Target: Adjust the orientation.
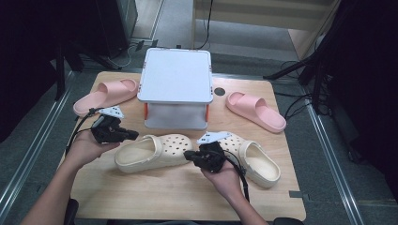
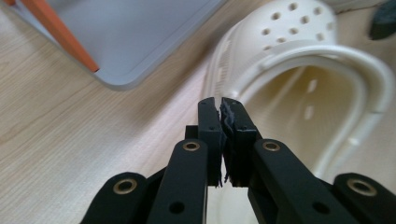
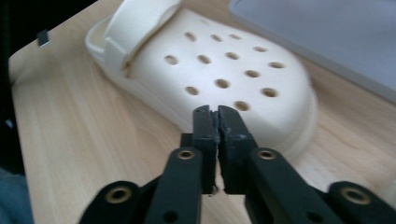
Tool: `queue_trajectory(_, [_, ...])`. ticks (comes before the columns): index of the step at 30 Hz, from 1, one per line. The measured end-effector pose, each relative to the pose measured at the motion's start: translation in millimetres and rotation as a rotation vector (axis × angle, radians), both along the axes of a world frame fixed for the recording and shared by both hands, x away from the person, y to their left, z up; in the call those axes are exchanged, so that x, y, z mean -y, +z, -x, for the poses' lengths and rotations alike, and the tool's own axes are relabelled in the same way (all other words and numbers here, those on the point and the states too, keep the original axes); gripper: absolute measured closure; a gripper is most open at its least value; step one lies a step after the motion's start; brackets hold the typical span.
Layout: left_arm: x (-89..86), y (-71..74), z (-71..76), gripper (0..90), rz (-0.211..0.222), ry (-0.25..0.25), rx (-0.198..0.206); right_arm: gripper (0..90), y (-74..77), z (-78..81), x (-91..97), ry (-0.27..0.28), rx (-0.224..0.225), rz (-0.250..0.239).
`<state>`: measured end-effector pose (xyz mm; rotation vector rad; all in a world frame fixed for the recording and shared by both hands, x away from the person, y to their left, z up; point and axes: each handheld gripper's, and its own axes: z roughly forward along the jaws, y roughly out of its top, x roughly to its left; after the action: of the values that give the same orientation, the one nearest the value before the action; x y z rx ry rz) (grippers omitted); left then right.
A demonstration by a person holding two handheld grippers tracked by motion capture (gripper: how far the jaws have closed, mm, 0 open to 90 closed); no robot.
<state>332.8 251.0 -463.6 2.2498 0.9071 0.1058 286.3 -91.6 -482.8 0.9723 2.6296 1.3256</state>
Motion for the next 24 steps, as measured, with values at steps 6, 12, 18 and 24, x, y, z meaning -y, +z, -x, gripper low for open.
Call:
queue_trajectory(6, [5.0,-9.8,-4.9,86.5,-0.029,-0.002,-0.01,90.0,-7.7,6.4,-12.0,0.018,0.003,0.054])
queue_trajectory(12, [6.7,-13.4,0.1,86.7,-0.043,-0.002,0.004,90.0,-15.0,-1.6,-14.8,-0.012,0.002,0.099])
queue_trajectory(18, [6.3,-14.5,2.4,88.0,-0.035,0.007,0.003,90.0,-15.5,-5.7,-15.1,-0.005,0.011,0.099])
queue_trajectory(24, [5.3,-16.0,8.3,89.4,-0.018,0.02,-0.002,90.0,-15.1,-7.9,-16.4,0.003,0.021,0.103])
